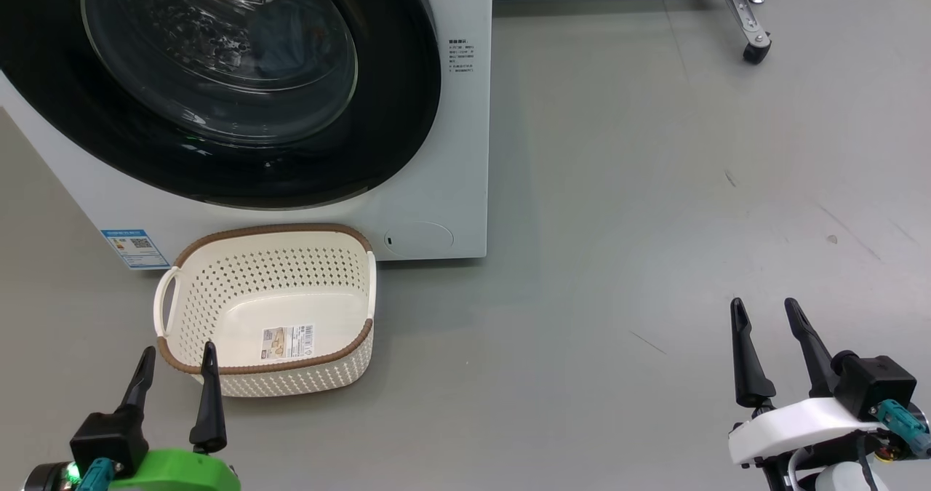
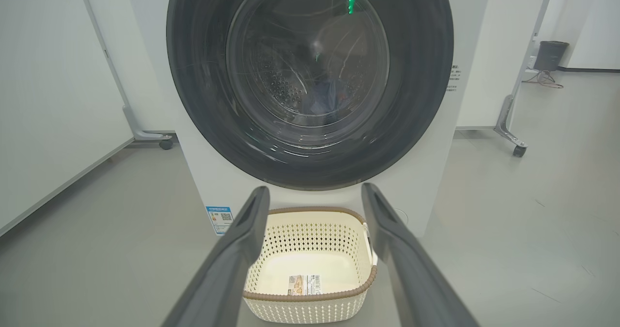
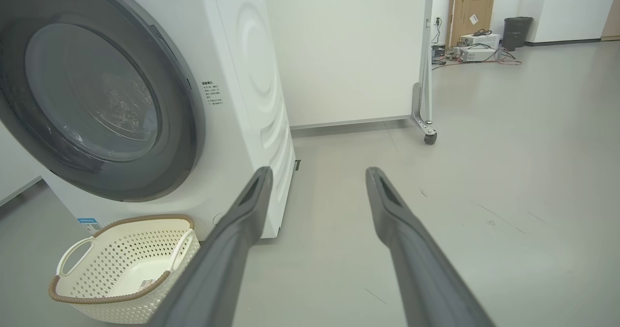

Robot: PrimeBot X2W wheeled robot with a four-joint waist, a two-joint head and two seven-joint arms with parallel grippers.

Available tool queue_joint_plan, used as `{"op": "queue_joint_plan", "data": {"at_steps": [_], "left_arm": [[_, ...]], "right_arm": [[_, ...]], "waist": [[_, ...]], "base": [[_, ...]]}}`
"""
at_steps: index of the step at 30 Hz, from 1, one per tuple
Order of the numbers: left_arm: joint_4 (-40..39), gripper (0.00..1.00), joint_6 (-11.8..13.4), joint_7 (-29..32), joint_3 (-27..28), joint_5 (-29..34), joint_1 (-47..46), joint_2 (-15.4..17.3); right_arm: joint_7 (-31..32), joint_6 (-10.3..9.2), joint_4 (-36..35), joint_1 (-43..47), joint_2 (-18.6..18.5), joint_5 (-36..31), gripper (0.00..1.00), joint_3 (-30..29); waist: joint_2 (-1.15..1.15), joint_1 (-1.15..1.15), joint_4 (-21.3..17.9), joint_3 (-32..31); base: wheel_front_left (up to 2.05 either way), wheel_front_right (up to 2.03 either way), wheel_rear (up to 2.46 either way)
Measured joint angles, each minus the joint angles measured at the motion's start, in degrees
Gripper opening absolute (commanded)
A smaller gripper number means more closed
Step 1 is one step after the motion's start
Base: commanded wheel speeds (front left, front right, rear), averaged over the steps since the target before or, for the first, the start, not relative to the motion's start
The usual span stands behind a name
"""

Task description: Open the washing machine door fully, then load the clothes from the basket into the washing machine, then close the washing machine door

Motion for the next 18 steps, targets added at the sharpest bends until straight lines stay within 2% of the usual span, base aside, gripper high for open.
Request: {"op": "queue_joint_plan", "data": {"at_steps": [12,13,18], "left_arm": [[0.0,1.0,0.0,0.0,-0.2,0.2,0.1,-0.1],[0.1,0.0,0.0,0.0,-0.3,0.3,0.1,-0.1],[2.9,0.0,0.0,0.3,-0.5,0.1,0.6,-1.0]], "right_arm": [[0.0,0.54,0.1,0.3,0.1,-1.0,1.0,-0.4],[0.0,0.55,0.1,0.3,0.1,-1.0,0.0,-0.5],[0.2,0.53,2.7,1.5,0.8,-1.0,0.0,-0.3]], "waist": [[0.0,0.0,0.5,-0.1],[0.0,0.0,0.6,-0.1],[0.0,0.0,0.6,-0.1]], "base": [[0.0,0.0,0.0],[0.0,0.0,0.0],[0.0,0.0,0.0]]}}
